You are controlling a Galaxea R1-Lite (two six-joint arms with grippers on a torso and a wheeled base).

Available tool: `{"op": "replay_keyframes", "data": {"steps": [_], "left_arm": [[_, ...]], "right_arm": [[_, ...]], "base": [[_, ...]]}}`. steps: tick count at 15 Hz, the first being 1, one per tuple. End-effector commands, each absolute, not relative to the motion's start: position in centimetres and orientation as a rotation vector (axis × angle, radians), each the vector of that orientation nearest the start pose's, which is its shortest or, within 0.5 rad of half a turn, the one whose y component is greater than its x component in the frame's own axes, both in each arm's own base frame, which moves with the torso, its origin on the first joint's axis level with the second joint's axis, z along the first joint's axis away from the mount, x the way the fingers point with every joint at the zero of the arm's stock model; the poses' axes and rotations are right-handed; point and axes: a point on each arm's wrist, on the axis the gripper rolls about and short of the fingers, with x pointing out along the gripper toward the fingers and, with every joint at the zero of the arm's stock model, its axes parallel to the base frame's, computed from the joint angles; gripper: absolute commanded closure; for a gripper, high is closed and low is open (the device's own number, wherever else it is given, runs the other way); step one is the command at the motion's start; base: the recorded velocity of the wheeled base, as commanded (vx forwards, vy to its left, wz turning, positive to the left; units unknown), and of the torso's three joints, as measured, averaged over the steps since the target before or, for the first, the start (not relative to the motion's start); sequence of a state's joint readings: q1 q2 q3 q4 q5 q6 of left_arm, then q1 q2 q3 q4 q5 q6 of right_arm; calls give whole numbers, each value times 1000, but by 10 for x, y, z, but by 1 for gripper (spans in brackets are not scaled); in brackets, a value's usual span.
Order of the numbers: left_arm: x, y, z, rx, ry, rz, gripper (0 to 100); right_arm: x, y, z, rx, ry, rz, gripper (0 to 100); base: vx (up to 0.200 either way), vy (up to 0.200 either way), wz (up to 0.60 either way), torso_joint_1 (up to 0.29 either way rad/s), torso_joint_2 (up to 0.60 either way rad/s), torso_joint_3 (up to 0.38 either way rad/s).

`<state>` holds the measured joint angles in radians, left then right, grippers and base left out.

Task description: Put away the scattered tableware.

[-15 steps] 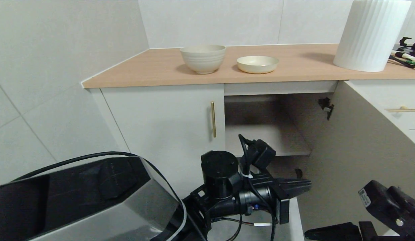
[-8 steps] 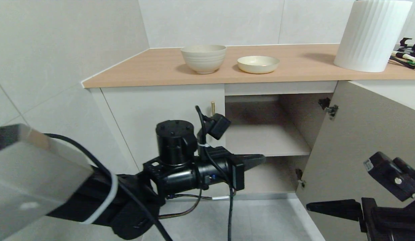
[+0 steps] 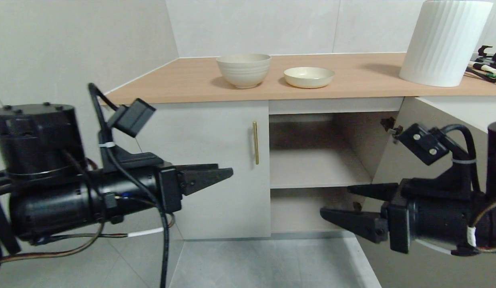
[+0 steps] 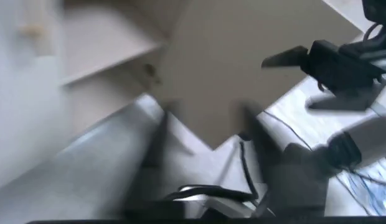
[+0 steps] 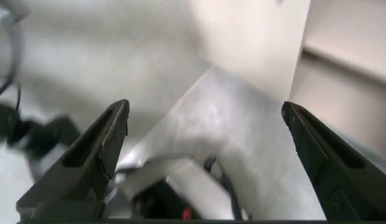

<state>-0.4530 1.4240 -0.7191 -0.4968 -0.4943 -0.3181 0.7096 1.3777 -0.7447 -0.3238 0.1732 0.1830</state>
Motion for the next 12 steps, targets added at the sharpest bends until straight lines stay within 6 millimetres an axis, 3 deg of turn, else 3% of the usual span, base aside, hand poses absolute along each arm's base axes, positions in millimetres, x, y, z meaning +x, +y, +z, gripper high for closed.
{"op": "replay_keyframes", "data": {"steps": [1,4,7,12], "left_arm": [[173,-76,239,-307,257,-811,0],[172,-68,241,-310,237,-768,0],[178,-69,241,-310,234,-739,0],[184,-71,250,-306,207,-740,0]], "right_arm": [[195,167,225,88,389,823,0],[201,166,230,106,397,795,0],[205,159,234,115,419,687,0],[205,158,234,108,422,677,0]], "base": [[0,0,0,0,0,0],[0,0,0,0,0,0],[0,0,0,0,0,0],[0,0,0,0,0,0]]}}
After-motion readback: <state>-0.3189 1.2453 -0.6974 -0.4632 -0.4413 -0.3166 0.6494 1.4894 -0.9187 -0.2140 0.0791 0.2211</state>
